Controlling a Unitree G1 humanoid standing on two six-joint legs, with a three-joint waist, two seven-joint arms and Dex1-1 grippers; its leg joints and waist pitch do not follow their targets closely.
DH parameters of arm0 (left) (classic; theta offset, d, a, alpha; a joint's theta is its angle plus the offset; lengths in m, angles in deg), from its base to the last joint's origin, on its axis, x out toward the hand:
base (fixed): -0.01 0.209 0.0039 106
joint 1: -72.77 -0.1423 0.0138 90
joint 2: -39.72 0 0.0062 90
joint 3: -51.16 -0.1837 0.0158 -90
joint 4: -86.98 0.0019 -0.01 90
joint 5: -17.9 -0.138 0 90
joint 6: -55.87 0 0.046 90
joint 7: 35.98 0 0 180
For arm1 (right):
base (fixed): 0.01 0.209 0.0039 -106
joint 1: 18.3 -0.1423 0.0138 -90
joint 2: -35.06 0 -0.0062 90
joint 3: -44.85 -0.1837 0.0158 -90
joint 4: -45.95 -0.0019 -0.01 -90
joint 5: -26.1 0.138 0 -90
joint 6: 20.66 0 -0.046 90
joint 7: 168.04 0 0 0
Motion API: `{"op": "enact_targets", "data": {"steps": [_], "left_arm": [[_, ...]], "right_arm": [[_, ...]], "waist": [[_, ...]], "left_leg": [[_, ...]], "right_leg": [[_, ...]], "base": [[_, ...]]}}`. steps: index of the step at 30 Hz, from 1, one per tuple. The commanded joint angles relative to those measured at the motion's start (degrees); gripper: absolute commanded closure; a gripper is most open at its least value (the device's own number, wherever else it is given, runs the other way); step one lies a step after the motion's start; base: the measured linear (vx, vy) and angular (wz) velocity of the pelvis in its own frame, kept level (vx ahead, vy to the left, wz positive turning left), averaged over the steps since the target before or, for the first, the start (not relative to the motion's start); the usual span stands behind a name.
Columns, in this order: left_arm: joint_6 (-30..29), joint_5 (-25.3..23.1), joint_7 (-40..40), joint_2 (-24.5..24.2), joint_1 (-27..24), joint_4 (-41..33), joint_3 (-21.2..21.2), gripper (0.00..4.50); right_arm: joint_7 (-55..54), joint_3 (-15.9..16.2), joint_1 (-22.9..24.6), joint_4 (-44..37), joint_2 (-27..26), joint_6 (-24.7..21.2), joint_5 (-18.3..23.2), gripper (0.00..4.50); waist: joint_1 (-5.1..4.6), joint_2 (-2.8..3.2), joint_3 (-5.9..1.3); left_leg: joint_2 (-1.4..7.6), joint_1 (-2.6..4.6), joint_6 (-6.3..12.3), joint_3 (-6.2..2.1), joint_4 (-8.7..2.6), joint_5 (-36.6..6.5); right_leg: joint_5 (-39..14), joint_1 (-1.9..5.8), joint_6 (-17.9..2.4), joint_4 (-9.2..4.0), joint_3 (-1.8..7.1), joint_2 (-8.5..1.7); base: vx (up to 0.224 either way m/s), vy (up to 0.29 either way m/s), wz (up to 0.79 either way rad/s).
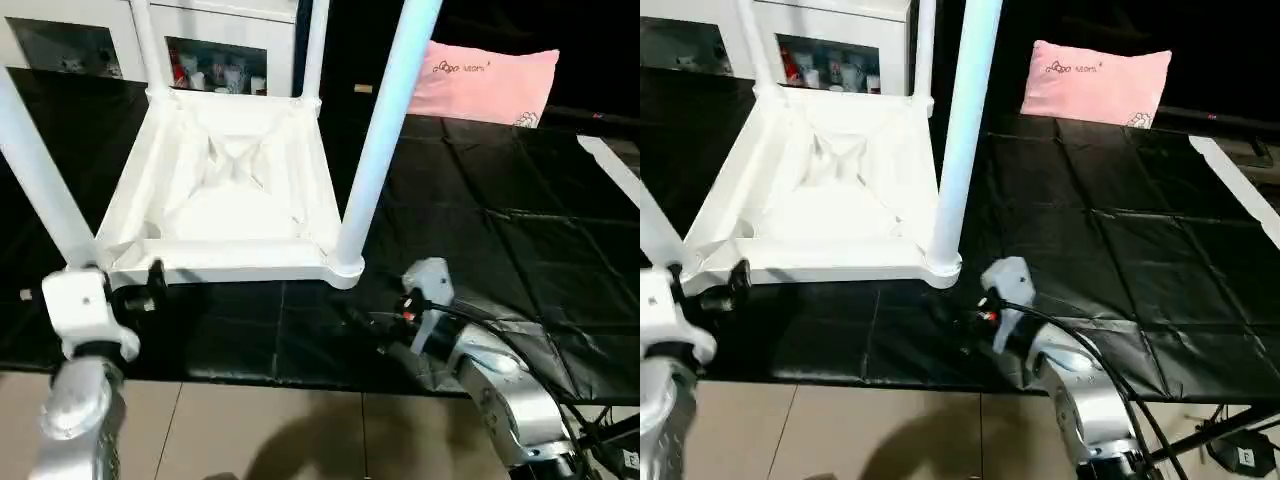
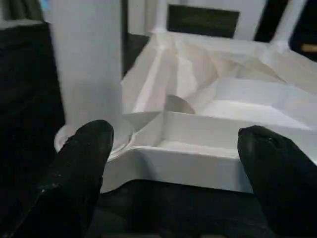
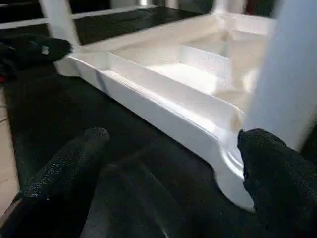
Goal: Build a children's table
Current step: Flip table
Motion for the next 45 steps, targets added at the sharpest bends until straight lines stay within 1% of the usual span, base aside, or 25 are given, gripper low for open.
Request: {"op": "enact_targets", "data": {"steps": [1,4,5,7,8,9,10,11,12,13,14,15,18,20,21,24,27,30,32,33,35,36,39,42,45], "left_arm": [[1.38,-1.01,-2.97,0.72,-0.25,-0.32,1.45,0.02],[2.76,-1.23,-6.90,1.82,-0.17,0.13,4.68,0.02],[3.23,-1.13,-7.33,1.44,0.34,0.51,5.44,0.02],[3.66,-0.22,-6.28,0.19,2.05,1.55,5.74,0.02],[4.41,0.71,-4.20,-1.61,4.24,2.98,5.14,0.02],[4.41,0.71,-4.20,-1.61,4.24,2.98,5.14,0.02],[4.77,0.88,-3.30,-2.44,5.14,3.58,4.69,0.02],[4.21,1.36,-1.14,-3.99,6.76,4.62,3.67,0.02],[3.89,1.19,-0.98,-4.48,7.47,5.00,3.51,0.02],[3.71,1.02,-0.98,-4.76,7.90,5.22,3.46,0.02],[3.54,1.16,-0.86,-4.86,8.29,5.42,3.46,0.02],[3.48,1.27,-0.77,-4.89,8.53,5.58,3.46,0.02],[3.35,1.68,1.72,-5.17,8.83,6.23,1.24,0.02],[3.39,2.46,3.71,-4.99,8.53,6.00,-0.29,0.02],[3.56,3.18,5.45,-4.85,8.22,5.82,-1.67,0.02],[3.72,3.63,6.35,-4.70,8.00,5.78,-2.40,0.02],[4.64,5.00,9.09,-4.40,7.20,6.17,-4.02,0.02],[5.27,6.16,12.85,-4.83,5.90,6.13,-5.95,0.02],[3.16,2.90,10.19,-5.89,6.50,8.48,-5.60,0.02],[2.69,2.38,9.27,-5.99,6.96,9.18,-5.20,0.02],[2.41,2.67,7.78,-6.20,8.63,10.83,-3.92,0.02],[2.08,2.83,6.68,-6.45,9.93,12.02,-3.03,0.02],[1.87,4.11,5.40,-6.38,12.11,13.89,-1.34,0.02],[2.09,5.49,5.20,-6.29,14.19,15.55,-0.54,0.02],[2.36,5.77,6.11,-6.79,15.77,17.13,-0.84,0.02]], "right_arm": [[0.48,-0.37,-0.82,0.85,0.26,-0.11,0.43,0.00],[-0.65,-0.77,-2.62,3.24,-0.99,1.17,0.20,0.00],[-1.89,-1.35,-3.72,4.79,-1.85,2.13,-0.09,0.00],[-4.93,-2.57,-5.76,7.94,-3.12,3.71,-1.05,0.00],[-8.58,-4.34,-8.17,11.78,-4.37,5.13,-1.46,0.00],[-8.58,-4.34,-8.17,11.78,-4.37,5.13,-1.46,0.00],[-9.94,-5.17,-9.16,13.32,-4.86,5.59,-1.31,0.00],[-12.92,-7.09,-11.04,16.10,-5.77,6.27,-0.87,0.00],[-14.15,-8.17,-11.93,17.34,-6.17,6.83,-0.41,0.00],[-14.86,-8.85,-12.48,18.10,-6.42,7.21,-0.10,0.00],[-15.86,-9.71,-13.08,18.83,-6.62,7.50,0.24,0.00],[-16.49,-10.27,-13.52,19.46,-6.75,7.81,0.44,0.00],[-18.82,-11.51,-14.32,21.70,-6.27,10.32,-0.51,0.00],[-19.48,-11.77,-14.21,22.13,-6.05,10.80,-0.85,0.00],[-20.02,-12.05,-14.20,22.70,-5.92,11.34,-1.11,0.00],[-19.98,-12.10,-14.14,22.89,-5.87,11.60,-1.18,0.00],[-16.92,-10.89,-13.19,21.53,-5.65,10.57,-0.85,0.00],[-12.57,-7.59,-11.75,19.11,-4.57,9.23,-1.50,0.00],[-9.94,-5.04,-11.29,18.40,-3.58,9.62,-2.77,0.00],[-8.95,-4.41,-11.18,18.10,-3.32,9.46,-2.81,0.00],[-5.64,-2.45,-10.73,16.69,-2.44,8.72,-2.66,0.00],[-3.85,-1.21,-10.47,15.83,-1.82,8.53,-2.97,0.00],[-0.77,-0.03,-10.02,14.21,-1.00,7.67,-2.31,0.00],[2.52,0.77,-9.54,12.33,-0.20,6.31,-0.51,0.00],[3.80,1.16,-9.47,11.74,0.11,5.91,-0.07,0.00]], "waist": [[0.21,1.11,-2.38],[0.42,0.83,-2.49],[0.41,0.90,-2.55],[0.46,0.66,-2.64],[0.69,0.87,-2.64],[0.75,0.91,-2.51],[0.85,1.07,-2.59],[0.89,1.12,-2.58],[0.99,1.45,-2.65],[0.92,1.35,-2.68],[1.04,1.76,-2.82],[0.96,1.49,-2.93],[0.96,1.45,-3.18],[1.04,1.44,-3.12],[1.12,1.51,-3.09],[0.91,1.49,-2.89],[0.67,1.20,-2.82],[0.73,1.02,-2.83],[0.83,1.10,-2.77],[0.70,1.00,-2.67],[0.86,1.04,-2.62],[0.88,1.09,-2.67],[0.83,1.05,-2.78],[0.88,0.90,-2.97],[0.81,1.15,-3.12]], "left_leg": [[4.37,-0.19,1.86,-2.36,-4.95,-8.54],[4.32,-0.16,1.83,-2.32,-4.86,-7.74],[4.26,-0.26,1.89,-2.40,-4.89,-7.32],[4.11,-0.14,1.96,-2.35,-4.84,-6.52],[4.16,0.23,1.49,-2.26,-4.80,-6.02],[4.04,0.30,1.33,-2.20,-4.92,-6.26],[4.02,0.66,0.75,-2.19,-5.05,-7.27],[4.05,0.61,0.38,-2.25,-5.13,-7.53],[4.02,0.80,-0.29,-2.19,-5.15,-7.98],[4.02,0.78,-0.51,-2.12,-5.16,-8.18],[4.06,0.70,-1.02,-2.23,-5.18,-7.65],[4.06,0.50,-1.11,-2.19,-5.09,-6.56],[3.87,0.35,-0.59,-2.00,-4.83,-4.26],[3.79,0.43,-0.33,-1.84,-4.75,-4.04],[3.84,0.40,-0.27,-1.83,-4.80,-4.53],[4.00,0.28,-0.53,-1.97,-5.04,-7.04],[3.93,0.06,-0.39,-2.01,-5.01,-8.05],[4.06,0.18,0.42,-1.93,-4.99,-7.03],[4.05,0.44,0.60,-1.88,-4.93,-7.33],[4.06,0.26,0.63,-1.95,-5.06,-7.74],[4.04,0.36,0.59,-2.01,-5.06,-8.34],[4.06,0.38,0.54,-2.03,-5.06,-8.24],[4.03,0.20,0.55,-2.14,-5.02,-7.65],[4.07,0.11,1.34,-2.18,-4.83,-5.72],[4.03,0.12,1.83,-2.12,-4.71,-4.06]], "right_leg": [[-10.88,2.29,-7.52,-5.11,4.66,-6.35],[-9.84,2.25,-7.32,-4.98,4.61,-6.30],[-9.30,2.31,-7.63,-4.88,4.56,-6.32],[-9.04,2.13,-7.78,-4.73,4.55,-6.30],[-8.02,1.89,-8.09,-4.66,4.54,-6.23],[-8.07,1.74,-8.17,-4.61,4.55,-6.18],[-8.59,1.61,-8.20,-4.59,4.53,-6.12],[-8.70,1.73,-8.11,-4.51,4.50,-6.16],[-8.53,1.57,-8.14,-4.46,4.54,-6.17],[-8.13,1.57,-8.22,-4.40,4.57,-6.15],[-6.36,1.83,-8.38,-4.08,4.56,-6.23],[-3.86,2.06,-8.66,-3.79,4.54,-6.18],[0.27,2.31,-9.55,-3.31,4.58,-6.26],[0.35,2.25,-9.90,-3.34,4.60,-6.19],[-0.50,2.28,-9.99,-3.40,4.60,-6.27],[-4.14,2.33,-9.43,-3.83,4.61,-6.31],[-6.86,2.48,-8.58,-4.14,4.69,-6.37],[-6.43,2.26,-8.32,-4.19,4.72,-6.24],[-6.80,2.03,-8.28,-4.22,4.61,-6.06],[-7.83,2.12,-8.02,-4.34,4.63,-6.11],[-9.67,2.15,-7.45,-4.61,4.69,-6.21],[-9.52,2.14,-7.40,-4.58,4.68,-6.19],[-8.12,2.35,-7.50,-4.36,4.64,-6.16],[-5.60,2.46,-8.51,-4.04,4.66,-6.32],[-2.77,2.46,-9.61,-3.73,4.57,-6.26]], "base": [[0.000,0.000,0.00],[0.000,0.000,0.00],[0.000,0.000,0.00],[0.000,0.000,0.00],[0.000,0.000,0.00],[0.000,0.000,0.00],[0.000,0.000,0.00],[0.000,0.000,0.00],[0.000,0.000,0.00],[0.000,0.000,0.00],[0.000,0.000,0.00],[0.000,0.000,0.00],[0.000,0.000,0.00],[0.000,0.000,0.00],[0.000,0.000,0.00],[0.000,0.000,0.00],[0.000,0.000,0.00],[0.000,0.000,0.00],[0.000,0.000,0.00],[0.000,0.000,0.00],[0.000,0.000,0.00],[0.000,0.000,0.00],[0.000,0.000,0.00],[0.000,0.000,0.00],[0.000,0.000,0.00]]}}
